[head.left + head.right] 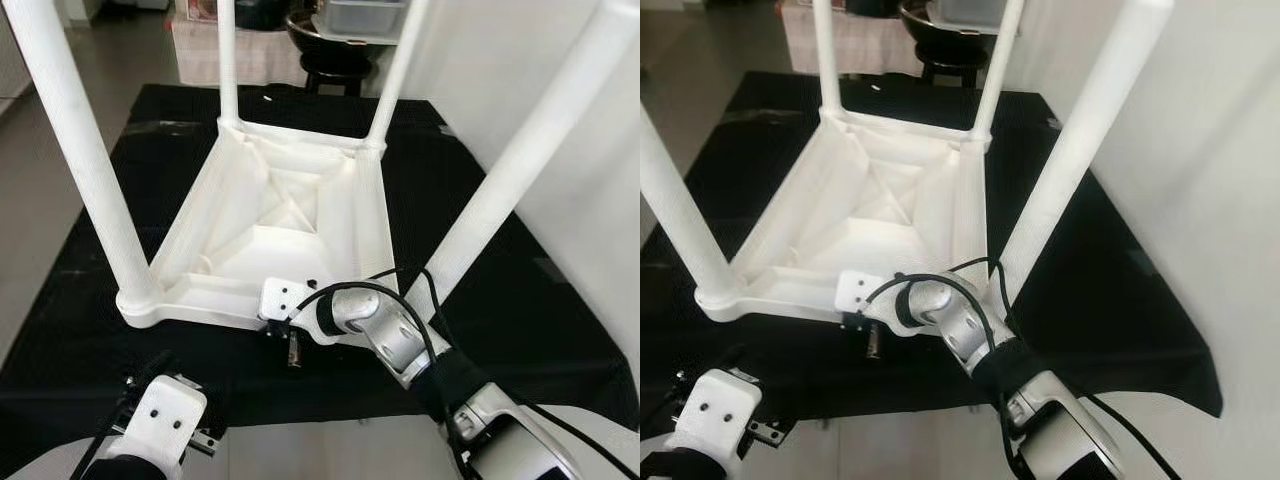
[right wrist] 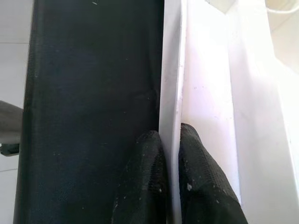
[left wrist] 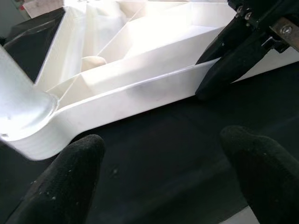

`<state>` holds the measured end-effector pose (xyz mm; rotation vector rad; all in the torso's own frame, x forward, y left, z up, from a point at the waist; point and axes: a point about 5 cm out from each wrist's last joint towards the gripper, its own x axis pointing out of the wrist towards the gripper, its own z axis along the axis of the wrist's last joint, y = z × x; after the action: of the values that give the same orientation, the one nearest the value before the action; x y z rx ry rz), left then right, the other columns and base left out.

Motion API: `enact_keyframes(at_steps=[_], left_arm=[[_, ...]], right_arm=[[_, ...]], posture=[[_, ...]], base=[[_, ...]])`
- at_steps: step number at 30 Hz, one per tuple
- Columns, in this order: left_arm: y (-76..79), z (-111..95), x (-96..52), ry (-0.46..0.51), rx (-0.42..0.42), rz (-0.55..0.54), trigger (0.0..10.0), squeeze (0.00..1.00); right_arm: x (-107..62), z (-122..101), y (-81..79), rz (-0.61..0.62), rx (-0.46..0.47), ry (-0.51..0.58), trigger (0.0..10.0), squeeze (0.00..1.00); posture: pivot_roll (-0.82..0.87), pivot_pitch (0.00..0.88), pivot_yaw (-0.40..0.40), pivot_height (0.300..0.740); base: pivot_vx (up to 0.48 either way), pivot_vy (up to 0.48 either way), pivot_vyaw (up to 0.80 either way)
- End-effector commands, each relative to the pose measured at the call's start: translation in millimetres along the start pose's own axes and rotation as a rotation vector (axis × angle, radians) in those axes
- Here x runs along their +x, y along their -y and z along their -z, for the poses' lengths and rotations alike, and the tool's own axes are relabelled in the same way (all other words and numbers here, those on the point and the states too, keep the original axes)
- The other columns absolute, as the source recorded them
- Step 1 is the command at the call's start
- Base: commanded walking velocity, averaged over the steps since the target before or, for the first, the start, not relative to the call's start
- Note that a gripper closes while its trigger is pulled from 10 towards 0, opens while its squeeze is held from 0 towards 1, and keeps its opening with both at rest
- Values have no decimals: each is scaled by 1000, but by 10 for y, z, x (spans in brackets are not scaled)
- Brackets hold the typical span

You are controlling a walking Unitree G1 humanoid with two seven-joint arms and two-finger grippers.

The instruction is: Building children table

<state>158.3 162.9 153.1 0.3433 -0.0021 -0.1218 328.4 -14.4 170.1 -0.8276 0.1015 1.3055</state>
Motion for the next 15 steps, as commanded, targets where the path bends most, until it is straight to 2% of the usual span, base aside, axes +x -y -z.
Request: enact_keyframes(at_steps=[1, 9, 13, 15], left_arm=[[7, -11, -23, -8, -14, 5, 10000, 0], [2, -30, -22, -4, -9, 5, 10000, 0], [-1, -35, -17, -3, -5, 7, 10000, 0], [1, -38, -6, 0, -3, 11, 10000, 0]], right_arm=[[35, -465, -36, 5, -206, 232, 0, 0], [102, -576, -111, -18, -295, 287, 0, 0], [127, -593, -139, -25, -306, 284, 0, 0], [164, -568, -150, -22, -321, 244, 0, 0]], posture=[[120, 177, -118, 740], [130, 184, -112, 740], [127, 182, -109, 740], [125, 179, -108, 740]], base=[[0, 0, 0], [0, 0, 0], [0, 0, 0], [0, 0, 0]])
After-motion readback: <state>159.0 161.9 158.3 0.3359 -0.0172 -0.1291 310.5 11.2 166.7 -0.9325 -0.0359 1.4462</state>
